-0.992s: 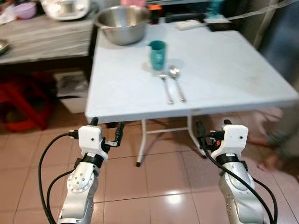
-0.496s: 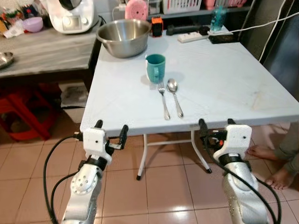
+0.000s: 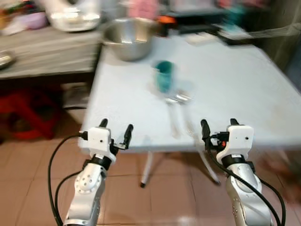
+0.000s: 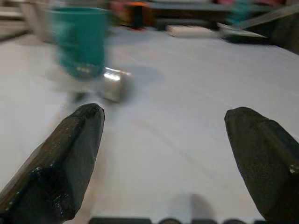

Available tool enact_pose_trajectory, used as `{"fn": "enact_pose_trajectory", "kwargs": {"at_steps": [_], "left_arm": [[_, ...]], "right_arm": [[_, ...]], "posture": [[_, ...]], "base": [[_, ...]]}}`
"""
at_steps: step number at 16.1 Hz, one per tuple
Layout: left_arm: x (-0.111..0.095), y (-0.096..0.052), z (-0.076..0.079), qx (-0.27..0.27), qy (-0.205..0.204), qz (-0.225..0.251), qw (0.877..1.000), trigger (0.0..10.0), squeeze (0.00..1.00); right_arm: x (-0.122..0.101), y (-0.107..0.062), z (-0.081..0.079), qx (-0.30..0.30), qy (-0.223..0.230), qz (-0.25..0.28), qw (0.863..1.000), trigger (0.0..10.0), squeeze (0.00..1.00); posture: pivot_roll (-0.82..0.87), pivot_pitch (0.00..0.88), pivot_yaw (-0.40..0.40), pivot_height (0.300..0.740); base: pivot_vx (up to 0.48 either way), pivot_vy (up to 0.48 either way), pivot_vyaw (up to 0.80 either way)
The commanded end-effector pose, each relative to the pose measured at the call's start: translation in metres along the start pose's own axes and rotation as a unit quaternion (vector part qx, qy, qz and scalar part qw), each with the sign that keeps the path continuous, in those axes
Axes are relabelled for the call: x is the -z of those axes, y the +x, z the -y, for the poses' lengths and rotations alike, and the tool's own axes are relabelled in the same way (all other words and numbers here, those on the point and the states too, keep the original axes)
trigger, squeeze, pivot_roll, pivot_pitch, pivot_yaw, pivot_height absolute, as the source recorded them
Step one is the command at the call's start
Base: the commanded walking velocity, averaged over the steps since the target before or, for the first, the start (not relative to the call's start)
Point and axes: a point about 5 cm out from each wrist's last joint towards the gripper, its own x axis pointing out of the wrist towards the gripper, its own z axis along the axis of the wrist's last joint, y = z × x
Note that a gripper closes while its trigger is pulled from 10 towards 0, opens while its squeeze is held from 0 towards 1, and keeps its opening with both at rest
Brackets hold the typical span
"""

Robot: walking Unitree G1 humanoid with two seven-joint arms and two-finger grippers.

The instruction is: Setting the table

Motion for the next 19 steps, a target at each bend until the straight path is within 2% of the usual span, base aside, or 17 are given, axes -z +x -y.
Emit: {"fn": "enact_pose_trajectory", "kwargs": {"at_steps": [1, 3, 6, 10, 13, 14, 16, 18, 19], "left_arm": [[0.002, -0.004, -0.008, -0.009, 0.009, -0.006, 1.000, 10.0, 0.00], [0.002, -0.004, -0.009, -0.009, 0.010, -0.007, 1.000, 10.0, 0.00], [-0.001, -0.006, -0.005, 0.008, 0.009, 0.002, 1.000, 10.0, 0.00], [0.001, -0.012, 0.005, 0.085, 0.021, -0.010, 0.996, 10.0, 0.00], [0.002, -0.014, 0.005, 0.099, 0.020, -0.014, 0.995, 10.0, 0.00], [-0.001, -0.019, 0.012, 0.161, 0.020, -0.004, 0.987, 10.0, 0.00], [-0.002, -0.022, 0.018, 0.221, 0.024, -0.008, 0.975, 10.0, 0.00], [-0.001, -0.027, 0.022, 0.258, 0.021, -0.015, 0.966, 10.0, 0.00], [-0.001, -0.027, 0.022, 0.260, 0.026, -0.018, 0.965, 10.0, 0.00]], "right_arm": [[-0.005, 0.000, -0.008, -0.013, 0.005, 0.009, 1.000, 10.0, 0.00], [-0.005, 0.000, -0.008, -0.014, 0.005, 0.010, 1.000, 10.0, 0.00], [-0.008, -0.001, -0.009, -0.014, 0.015, 0.012, 1.000, 10.0, 0.00], [-0.005, -0.003, -0.009, -0.008, 0.019, 0.003, 1.000, 10.0, 0.00], [-0.005, -0.002, -0.009, -0.007, 0.023, 0.000, 1.000, 10.0, 0.00], [-0.006, 0.001, -0.010, -0.008, 0.028, -0.008, 1.000, 10.0, 0.00], [-0.007, 0.002, -0.012, -0.010, 0.030, -0.012, 0.999, 10.0, 0.00], [-0.005, 0.003, -0.010, 0.000, 0.038, -0.026, 0.999, 10.0, 0.00], [-0.006, 0.003, -0.009, 0.002, 0.040, -0.025, 0.999, 10.0, 0.00]], "posture": [[-0.20, 0.119, 0.055, 0.740], [-0.20, 0.122, 0.054, 0.740], [-0.20, 0.128, 0.053, 0.740], [-0.20, 0.136, 0.054, 0.740], [-0.20, 0.137, 0.055, 0.740], [-0.20, 0.142, 0.051, 0.740], [-0.20, 0.144, 0.048, 0.740], [-0.20, 0.147, 0.048, 0.740], [-0.20, 0.148, 0.048, 0.740]], "base": [[0.341, 0.000, 0.61], [0.334, 0.000, 0.53], [0.000, 0.000, 0.00], [0.000, 0.000, 0.00], [0.000, 0.000, 0.00], [0.000, 0.000, 0.00], [0.000, 0.000, 0.00], [0.000, 0.000, 0.00], [0.000, 0.000, 0.00]]}}
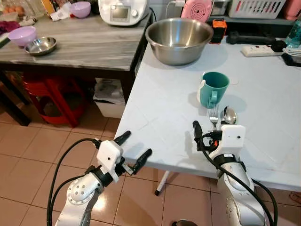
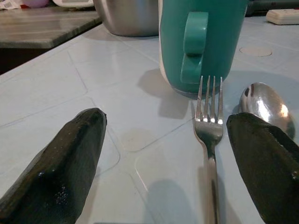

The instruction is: Setting the table

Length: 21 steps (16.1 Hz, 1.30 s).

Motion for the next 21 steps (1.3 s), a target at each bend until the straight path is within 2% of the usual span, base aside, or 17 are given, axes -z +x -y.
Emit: {"fn": "enact_pose_trajectory", "kwargs": {"at_steps": [1, 5, 9, 11, 15, 18, 19, 20, 21], "left_arm": [[0.000, -0.004, 0.001, 0.011, 0.004, -0.007, 1.000, 10.0, 0.00], [0.001, -0.004, 0.002, 0.019, 0.001, -0.007, 1.000, 10.0, 0.00], [0.002, -0.004, 0.002, 0.017, -0.002, -0.008, 1.000, 10.0, 0.00], [0.003, -0.004, 0.001, 0.018, -0.002, -0.011, 1.000, 10.0, 0.00], [0.001, -0.003, -0.001, 0.032, 0.006, -0.012, 0.999, 10.0, 0.00], [0.000, -0.003, -0.003, 0.032, 0.009, -0.013, 0.999, 10.0, 0.00], [0.001, -0.003, -0.002, 0.032, 0.008, -0.013, 0.999, 10.0, 0.00], [0.001, -0.003, -0.002, 0.032, 0.007, -0.013, 0.999, 10.0, 0.00], [0.001, -0.003, -0.002, 0.032, 0.006, -0.013, 0.999, 10.0, 0.00]], "right_arm": [[-0.007, 0.001, 0.001, 0.005, 0.005, 0.009, 1.000, 10.0, 0.00], [-0.003, 0.000, 0.004, 0.028, -0.001, -0.013, 1.000, 10.0, 0.00], [-0.002, -0.007, 0.015, 0.060, -0.017, -0.008, 0.998, 10.0, 0.00], [0.001, -0.006, 0.018, 0.072, -0.008, -0.021, 0.997, 10.0, 0.00], [-0.004, 0.005, 0.013, 0.059, -0.006, -0.022, 0.998, 10.0, 0.00], [-0.001, 0.006, 0.011, 0.055, -0.003, -0.035, 0.998, 10.0, 0.00], [0.005, 0.005, 0.009, 0.055, 0.003, -0.055, 0.997, 2.5, 0.00], [0.008, 0.004, 0.009, 0.058, 0.011, -0.067, 0.996, 0.0, 0.00], [0.010, 0.004, 0.009, 0.058, 0.015, -0.074, 0.995, 0.0, 0.00]], "posture": [[-0.21, 0.150, 0.052, 0.740], [-0.21, 0.153, 0.052, 0.740], [-0.21, 0.156, 0.056, 0.740], [-0.21, 0.156, 0.061, 0.740], [-0.21, 0.161, 0.064, 0.740], [-0.21, 0.160, 0.061, 0.740], [-0.21, 0.159, 0.061, 0.740], [-0.21, 0.158, 0.060, 0.740], [-0.21, 0.158, 0.060, 0.740]], "base": [[0.000, 0.000, 0.00], [0.000, 0.000, 0.00], [0.000, 0.000, 0.00], [0.000, 0.000, 0.00], [0.000, 0.000, 0.00], [0.000, 0.000, 0.00], [0.000, 0.000, 0.00], [0.000, 0.000, 0.00], [0.000, 0.000, 0.00]]}}
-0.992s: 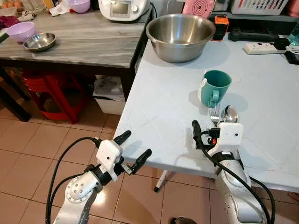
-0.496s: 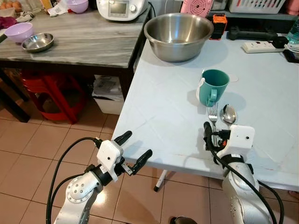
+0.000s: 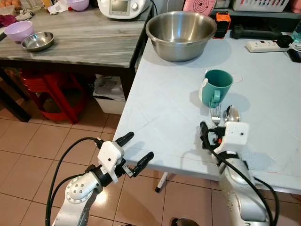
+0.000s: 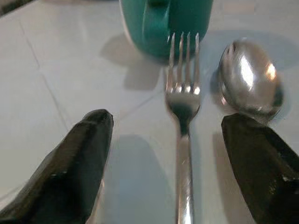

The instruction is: Setting the table

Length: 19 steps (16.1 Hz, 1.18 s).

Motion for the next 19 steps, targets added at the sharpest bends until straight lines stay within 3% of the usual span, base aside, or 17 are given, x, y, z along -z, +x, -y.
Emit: {"fn": "enact_pose_trajectory", "kwargs": {"at_steps": [1, 14, 19], "left_arm": [[0.002, -0.002, 0.000, -0.002, -0.005, -0.008, 1.000, 10.0, 0.00], [0.000, 0.000, 0.006, 0.045, -0.022, -0.004, 0.999, 10.0, 0.00], [0.001, -0.001, 0.008, 0.055, -0.025, -0.007, 0.998, 10.0, 0.00]], "right_arm": [[0.009, -0.002, 0.002, 0.004, 0.007, -0.025, 1.000, 0.0, 0.00], [0.024, 0.003, 0.010, 0.014, 0.003, -0.131, 0.991, 0.0, 0.00], [0.025, 0.001, 0.012, 0.020, 0.004, -0.150, 0.989, 0.0, 0.00]], "posture": [[-0.21, 0.158, 0.058, 0.740], [-0.22, 0.158, 0.064, 0.740], [-0.22, 0.160, 0.064, 0.740]], "base": [[0.000, 0.000, 0.00], [0.000, 0.000, 0.00], [0.000, 0.000, 0.00]]}}
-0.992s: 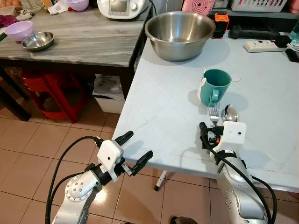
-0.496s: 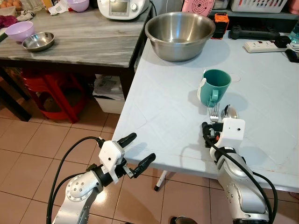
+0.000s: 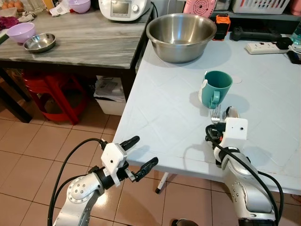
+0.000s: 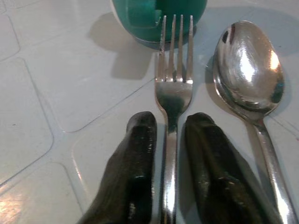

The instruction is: Setting the table

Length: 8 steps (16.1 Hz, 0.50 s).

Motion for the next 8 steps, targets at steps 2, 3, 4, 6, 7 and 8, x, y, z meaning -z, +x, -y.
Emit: {"fn": "enact_pose_trajectory", "kwargs": {"at_steps": [2, 3, 4, 6, 7, 8], "left_arm": [[0.0005, -0.0031, 0.0007, 0.008, -0.001, -0.004, 1.000, 10.0, 0.00], [0.0007, -0.0032, 0.0011, 0.010, -0.002, -0.005, 1.000, 10.0, 0.00], [0.0008, -0.0031, 0.0013, 0.012, -0.003, -0.005, 1.000, 10.0, 0.00], [0.0011, -0.0031, 0.0011, 0.014, -0.002, -0.006, 1.000, 10.0, 0.00], [0.0011, -0.0029, 0.0004, 0.012, -0.001, -0.005, 1.000, 10.0, 0.00], [0.0010, -0.0029, 0.0000, 0.010, 0.000, -0.005, 1.000, 10.0, 0.00]], "right_arm": [[0.0307, -0.0030, 0.0040, 0.011, 0.008, -0.082, 0.997, 0.0, 0.00], [0.0311, -0.0028, 0.0044, 0.011, 0.008, -0.083, 0.996, 0.0, 0.00], [0.0315, -0.0027, 0.0048, 0.012, 0.008, -0.085, 0.996, 0.0, 0.00], [0.0319, -0.0030, 0.0054, 0.013, 0.007, -0.087, 0.996, 0.0, 0.00], [0.0319, -0.0030, 0.0057, 0.014, 0.006, -0.089, 0.996, 0.0, 0.00], [0.0320, -0.0029, 0.0057, 0.014, 0.005, -0.089, 0.996, 0.0, 0.00]], "posture": [[-0.22, 0.161, 0.063, 0.740], [-0.22, 0.160, 0.063, 0.740], [-0.22, 0.160, 0.063, 0.740], [-0.22, 0.159, 0.063, 0.740], [-0.22, 0.159, 0.063, 0.740], [-0.22, 0.159, 0.063, 0.740]], "base": [[0.000, 0.000, 0.00], [0.000, 0.000, 0.00], [0.000, 0.000, 0.00], [0.000, 0.000, 0.00], [0.000, 0.000, 0.00], [0.000, 0.000, 0.00]]}}
